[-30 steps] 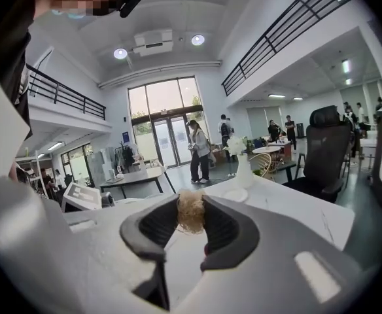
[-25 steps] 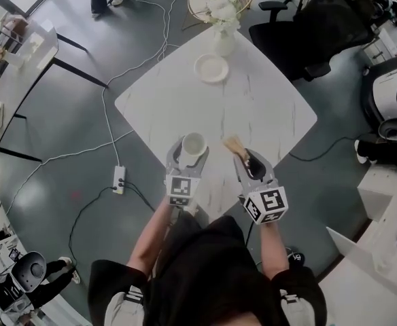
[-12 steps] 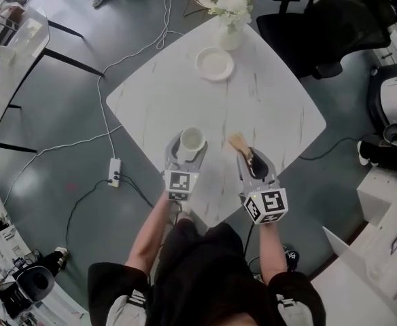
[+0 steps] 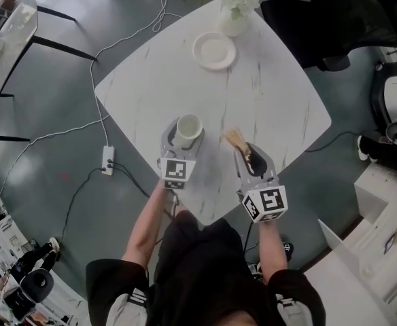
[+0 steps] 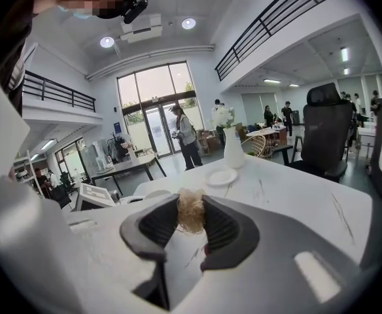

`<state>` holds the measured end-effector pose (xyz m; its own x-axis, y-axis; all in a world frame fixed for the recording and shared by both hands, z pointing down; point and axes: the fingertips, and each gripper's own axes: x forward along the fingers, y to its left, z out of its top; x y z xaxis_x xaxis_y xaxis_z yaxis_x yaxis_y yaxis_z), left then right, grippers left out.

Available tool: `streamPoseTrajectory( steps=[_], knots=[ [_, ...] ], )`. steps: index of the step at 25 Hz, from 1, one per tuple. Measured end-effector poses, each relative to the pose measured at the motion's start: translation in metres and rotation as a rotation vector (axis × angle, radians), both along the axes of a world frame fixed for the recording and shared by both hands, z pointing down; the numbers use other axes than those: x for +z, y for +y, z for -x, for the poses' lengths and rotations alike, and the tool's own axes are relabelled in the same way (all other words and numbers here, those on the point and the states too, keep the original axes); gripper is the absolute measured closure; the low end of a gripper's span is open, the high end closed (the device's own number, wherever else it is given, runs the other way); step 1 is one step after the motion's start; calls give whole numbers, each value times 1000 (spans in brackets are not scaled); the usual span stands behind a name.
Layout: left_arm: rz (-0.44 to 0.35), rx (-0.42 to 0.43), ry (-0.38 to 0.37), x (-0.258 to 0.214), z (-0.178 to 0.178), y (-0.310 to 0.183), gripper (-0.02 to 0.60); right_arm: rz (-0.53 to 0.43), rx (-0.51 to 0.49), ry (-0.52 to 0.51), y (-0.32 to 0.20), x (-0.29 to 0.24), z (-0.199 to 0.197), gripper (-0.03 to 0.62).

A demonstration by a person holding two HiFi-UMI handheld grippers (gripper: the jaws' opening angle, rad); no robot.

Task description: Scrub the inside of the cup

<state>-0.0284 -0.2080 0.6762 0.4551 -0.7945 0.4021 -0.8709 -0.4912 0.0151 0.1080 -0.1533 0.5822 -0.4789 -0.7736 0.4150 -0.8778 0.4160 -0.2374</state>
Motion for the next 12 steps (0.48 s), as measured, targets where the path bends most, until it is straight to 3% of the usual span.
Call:
streamPoseTrajectory(
  steps=[12],
  knots=[
    [41,-5,-36,22,1,0,261,22,-23,-4,0,10,0,487]
  ],
)
